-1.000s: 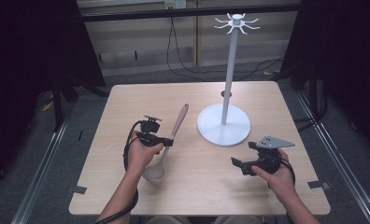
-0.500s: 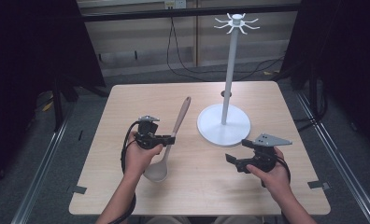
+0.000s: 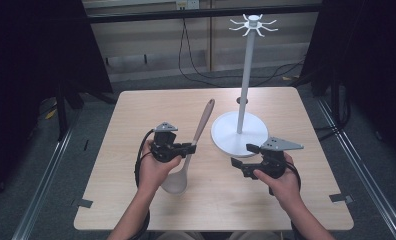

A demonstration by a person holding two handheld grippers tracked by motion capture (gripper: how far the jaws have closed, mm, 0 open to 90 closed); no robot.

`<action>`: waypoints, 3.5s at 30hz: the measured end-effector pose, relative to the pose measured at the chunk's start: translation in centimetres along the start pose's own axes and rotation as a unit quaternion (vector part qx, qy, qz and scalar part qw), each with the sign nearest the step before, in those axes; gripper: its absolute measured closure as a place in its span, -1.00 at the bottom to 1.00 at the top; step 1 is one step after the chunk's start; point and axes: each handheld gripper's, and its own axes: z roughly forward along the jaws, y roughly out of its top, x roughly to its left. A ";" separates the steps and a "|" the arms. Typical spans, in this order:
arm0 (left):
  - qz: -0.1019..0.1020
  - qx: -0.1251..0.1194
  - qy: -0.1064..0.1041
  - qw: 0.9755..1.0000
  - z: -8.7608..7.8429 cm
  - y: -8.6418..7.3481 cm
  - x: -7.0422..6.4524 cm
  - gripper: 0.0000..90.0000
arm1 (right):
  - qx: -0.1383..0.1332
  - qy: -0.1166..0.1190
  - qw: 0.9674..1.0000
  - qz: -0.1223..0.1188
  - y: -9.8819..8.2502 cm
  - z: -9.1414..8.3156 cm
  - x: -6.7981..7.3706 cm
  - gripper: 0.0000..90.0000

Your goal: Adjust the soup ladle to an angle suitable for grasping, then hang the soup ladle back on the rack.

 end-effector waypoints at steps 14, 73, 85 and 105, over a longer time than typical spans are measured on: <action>0.029 -0.013 -0.019 0.999 0.7 0.5 -1.9 0.75 | -0.043 0.022 0.998 0.038 3.1 1.9 1.4 -0.20; 0.068 -0.078 -0.024 0.994 1.6 -0.3 -3.4 -0.40 | -0.087 0.061 0.994 0.017 8.2 2.4 3.0 0.74; 0.066 -0.052 0.009 0.996 2.0 -2.9 -1.3 -0.69 | -0.083 0.049 0.995 -0.019 8.9 1.8 2.1 0.74; 0.030 -0.026 0.019 0.999 2.5 -5.7 1.1 -0.93 | -0.077 0.047 0.995 -0.035 9.8 1.4 1.2 0.74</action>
